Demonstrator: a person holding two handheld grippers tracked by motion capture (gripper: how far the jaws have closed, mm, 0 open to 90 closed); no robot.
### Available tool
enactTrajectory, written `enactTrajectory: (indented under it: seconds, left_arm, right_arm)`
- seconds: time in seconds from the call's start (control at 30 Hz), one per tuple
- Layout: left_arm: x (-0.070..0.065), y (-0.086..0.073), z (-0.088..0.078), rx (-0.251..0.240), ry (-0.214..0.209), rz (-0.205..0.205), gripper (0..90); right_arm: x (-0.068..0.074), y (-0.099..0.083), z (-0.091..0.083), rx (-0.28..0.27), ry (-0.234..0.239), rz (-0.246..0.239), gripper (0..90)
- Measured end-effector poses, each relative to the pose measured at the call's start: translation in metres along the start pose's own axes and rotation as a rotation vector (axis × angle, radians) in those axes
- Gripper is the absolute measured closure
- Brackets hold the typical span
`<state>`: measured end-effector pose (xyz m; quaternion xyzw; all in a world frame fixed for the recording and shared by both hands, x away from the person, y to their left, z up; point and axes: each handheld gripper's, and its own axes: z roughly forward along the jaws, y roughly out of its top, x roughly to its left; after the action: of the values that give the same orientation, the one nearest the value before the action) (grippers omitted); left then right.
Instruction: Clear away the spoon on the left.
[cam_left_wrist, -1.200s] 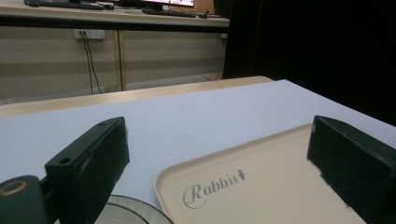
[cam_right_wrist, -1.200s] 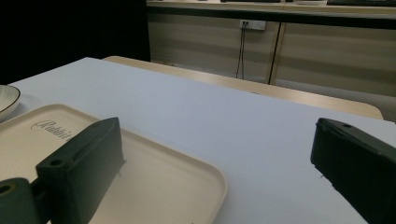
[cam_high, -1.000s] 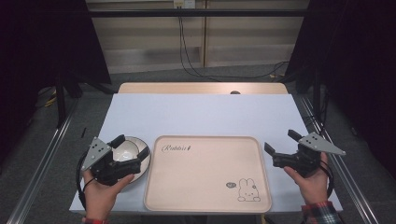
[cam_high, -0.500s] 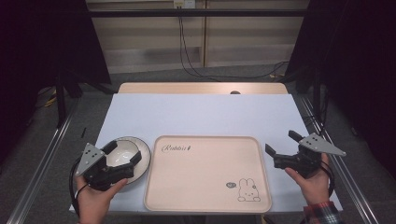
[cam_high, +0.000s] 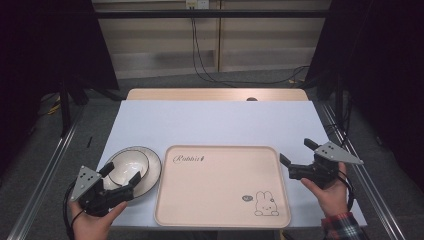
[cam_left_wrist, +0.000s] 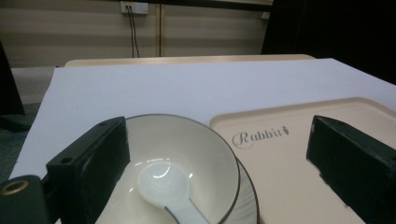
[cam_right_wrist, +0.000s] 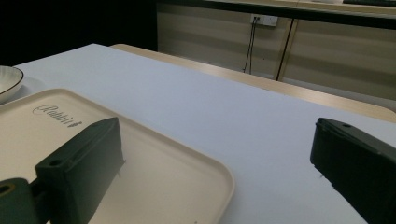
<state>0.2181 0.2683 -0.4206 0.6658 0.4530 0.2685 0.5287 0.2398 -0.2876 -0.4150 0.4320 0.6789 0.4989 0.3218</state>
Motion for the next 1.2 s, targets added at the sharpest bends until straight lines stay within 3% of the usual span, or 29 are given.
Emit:
enactTrajectory:
  seconds: [0.4, 0.6, 0.93, 1.2]
  left_arm:
    - [0.007, -0.012, -0.011, 0.052, 0.043, 0.007, 10.1]
    - [0.007, -0.015, -0.014, 0.085, 0.039, 0.044, 19.9]
    - [0.007, -0.020, -0.019, 0.118, 0.075, 0.035, 40.1]
    - [0.007, -0.022, -0.021, 0.118, 0.051, 0.028, 50.0]
  right_arm:
    - [0.001, 0.001, 0.007, -0.013, 0.005, 0.005, 2.6]
    - [0.003, 0.001, 0.008, -0.009, 0.009, 0.002, 2.8]
    - [0.003, 0.001, 0.009, -0.014, 0.010, -0.001, 2.9]
    - [0.003, 0.001, 0.011, -0.012, 0.006, -0.007, 3.3]
